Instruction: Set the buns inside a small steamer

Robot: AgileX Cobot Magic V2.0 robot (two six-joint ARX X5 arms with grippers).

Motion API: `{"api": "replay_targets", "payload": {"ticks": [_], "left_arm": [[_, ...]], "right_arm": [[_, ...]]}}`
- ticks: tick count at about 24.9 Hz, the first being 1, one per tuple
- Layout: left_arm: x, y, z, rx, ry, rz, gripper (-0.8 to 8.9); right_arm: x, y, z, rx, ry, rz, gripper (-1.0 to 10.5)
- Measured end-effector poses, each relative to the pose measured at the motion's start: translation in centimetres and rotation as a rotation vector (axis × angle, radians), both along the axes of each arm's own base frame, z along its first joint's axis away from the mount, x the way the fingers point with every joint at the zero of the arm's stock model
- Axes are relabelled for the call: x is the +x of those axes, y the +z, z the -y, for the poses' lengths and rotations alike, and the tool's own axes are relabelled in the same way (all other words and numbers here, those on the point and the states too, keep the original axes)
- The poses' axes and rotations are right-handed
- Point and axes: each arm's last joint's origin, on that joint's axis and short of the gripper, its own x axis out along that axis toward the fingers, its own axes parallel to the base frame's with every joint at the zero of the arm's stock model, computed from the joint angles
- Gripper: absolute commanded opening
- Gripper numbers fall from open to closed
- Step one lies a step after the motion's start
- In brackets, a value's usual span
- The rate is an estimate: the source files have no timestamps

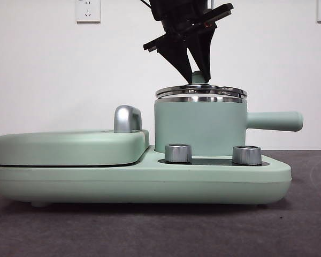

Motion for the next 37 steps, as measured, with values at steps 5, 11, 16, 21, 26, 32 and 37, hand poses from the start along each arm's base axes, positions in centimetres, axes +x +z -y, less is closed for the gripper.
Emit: {"api": "replay_targets", "payload": {"ticks": [5, 11, 16, 21, 26, 32, 37], "left_arm": [[-0.2, 0.0, 0.2, 0.005, -0.003, -0.001, 0.07], [-0.3, -0.4, 0.3, 0.024, -0.004, -0.016, 0.98], [-0.5, -0.4, 0.6, 0.024, 0.000, -0.017, 3.48], [-1.2, -0.3, 1.2, 0.006, -0.003, -0.037, 5.09], [-2.2, 1.7, 0.1, -0.014, 0.036, -0.047, 5.05], [-7.1, 9.9, -4.4, -0.174, 0.041, 0.054, 5.04], [-13.6, 12.6, -9.8, -0.167, 0.015, 0.054, 5.01]], "right_arm": [[0.0, 0.0, 0.0, 0.000, 0.000, 0.000, 4.4], [0.0, 0.0, 0.0, 0.000, 0.000, -0.001, 4.4], [0.0, 0.0, 0.0, 0.000, 0.000, 0.000, 4.4], [0.0, 0.0, 0.0, 0.000, 0.000, -0.001, 4.4], [0.0, 0.0, 0.0, 0.000, 0.000, -0.001, 4.4], [0.0, 0.0, 0.0, 0.001, 0.001, -0.003, 4.4], [0.0, 0.0, 0.0, 0.002, 0.007, -0.005, 4.4]]}}
